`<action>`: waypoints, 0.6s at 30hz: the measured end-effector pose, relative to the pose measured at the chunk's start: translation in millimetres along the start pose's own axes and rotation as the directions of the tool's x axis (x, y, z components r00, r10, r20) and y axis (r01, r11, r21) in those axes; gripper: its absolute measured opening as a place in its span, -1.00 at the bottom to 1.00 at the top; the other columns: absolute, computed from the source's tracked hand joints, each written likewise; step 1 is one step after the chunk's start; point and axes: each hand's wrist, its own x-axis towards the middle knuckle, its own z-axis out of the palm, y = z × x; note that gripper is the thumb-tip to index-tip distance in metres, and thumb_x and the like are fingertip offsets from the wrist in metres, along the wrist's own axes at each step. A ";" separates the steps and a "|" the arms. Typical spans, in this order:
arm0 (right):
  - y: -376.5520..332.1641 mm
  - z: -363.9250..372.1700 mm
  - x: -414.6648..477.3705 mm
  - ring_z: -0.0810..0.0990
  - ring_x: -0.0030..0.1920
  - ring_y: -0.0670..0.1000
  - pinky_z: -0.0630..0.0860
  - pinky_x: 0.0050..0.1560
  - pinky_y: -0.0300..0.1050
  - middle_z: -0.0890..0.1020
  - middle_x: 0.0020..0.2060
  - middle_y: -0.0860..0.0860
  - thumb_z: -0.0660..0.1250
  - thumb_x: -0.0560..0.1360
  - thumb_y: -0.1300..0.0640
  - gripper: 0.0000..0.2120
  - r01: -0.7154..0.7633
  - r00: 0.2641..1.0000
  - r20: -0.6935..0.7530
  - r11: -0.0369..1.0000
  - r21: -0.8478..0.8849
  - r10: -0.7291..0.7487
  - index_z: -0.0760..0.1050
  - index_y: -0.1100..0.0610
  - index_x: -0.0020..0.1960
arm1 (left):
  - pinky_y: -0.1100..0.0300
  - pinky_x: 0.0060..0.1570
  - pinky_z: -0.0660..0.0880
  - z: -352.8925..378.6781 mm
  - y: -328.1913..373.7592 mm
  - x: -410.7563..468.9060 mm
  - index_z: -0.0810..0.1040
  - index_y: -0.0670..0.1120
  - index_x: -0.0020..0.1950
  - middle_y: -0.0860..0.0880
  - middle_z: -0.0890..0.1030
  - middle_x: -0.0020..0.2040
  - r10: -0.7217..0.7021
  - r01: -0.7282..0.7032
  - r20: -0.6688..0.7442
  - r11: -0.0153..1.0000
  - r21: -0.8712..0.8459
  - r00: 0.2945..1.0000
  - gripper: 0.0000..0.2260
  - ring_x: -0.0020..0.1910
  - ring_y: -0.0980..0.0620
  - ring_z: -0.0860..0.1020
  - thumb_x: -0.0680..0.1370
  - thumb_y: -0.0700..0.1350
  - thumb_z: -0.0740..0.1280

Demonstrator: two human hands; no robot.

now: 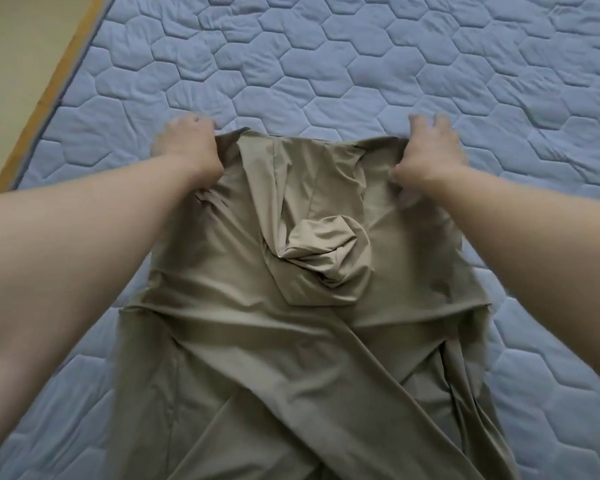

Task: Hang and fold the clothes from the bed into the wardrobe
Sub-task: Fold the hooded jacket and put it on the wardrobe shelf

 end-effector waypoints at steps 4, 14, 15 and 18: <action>20.7 8.1 19.5 0.50 0.32 0.32 0.48 0.27 0.09 0.50 0.30 0.30 0.35 0.49 0.24 -0.45 -0.023 0.998 0.056 1.000 -0.015 0.024 0.31 0.22 0.45 | -0.04 0.07 0.51 19.8 -8.4 7.2 0.53 -0.27 0.22 -0.31 0.58 0.17 -0.162 0.167 0.075 0.983 -0.071 0.984 -0.69 0.18 -0.33 0.56 0.49 -0.23 0.36; 67.7 -5.8 -37.1 0.58 -0.27 0.13 0.54 -0.27 0.08 0.54 -0.31 0.10 0.31 0.29 0.16 -0.87 -0.130 0.969 -0.050 0.676 0.725 0.240 0.56 0.18 -0.20 | -0.01 0.08 0.52 -3.6 -28.6 -87.2 0.63 -0.15 0.01 -0.29 0.66 0.00 -0.240 0.153 -0.126 0.864 -0.480 0.962 -0.84 0.06 -0.29 0.61 0.52 -0.25 0.28; 68.9 -8.8 -60.1 0.49 -0.32 0.09 0.44 -0.31 0.06 0.48 -0.36 0.10 0.29 0.27 0.18 -0.87 -0.096 0.979 -0.052 0.672 0.734 0.197 0.52 0.22 -0.22 | -0.01 0.06 0.48 -6.1 -28.8 -106.8 0.62 -0.16 0.03 -0.29 0.65 0.02 -0.225 0.138 -0.118 0.856 -0.499 0.967 -0.84 0.07 -0.29 0.59 0.54 -0.23 0.27; 68.6 -25.1 -135.1 0.46 -0.29 0.04 0.40 -0.26 -0.02 0.49 -0.37 0.07 0.31 0.31 0.23 -0.94 -0.085 0.994 0.023 0.624 0.777 0.107 0.51 0.10 -0.30 | 0.01 -0.09 0.31 -18.6 -26.3 -161.9 0.56 -0.23 0.00 -0.31 0.60 -0.01 -0.151 0.071 -0.118 0.860 -0.505 0.981 -0.89 0.05 -0.29 0.54 0.58 -0.23 0.26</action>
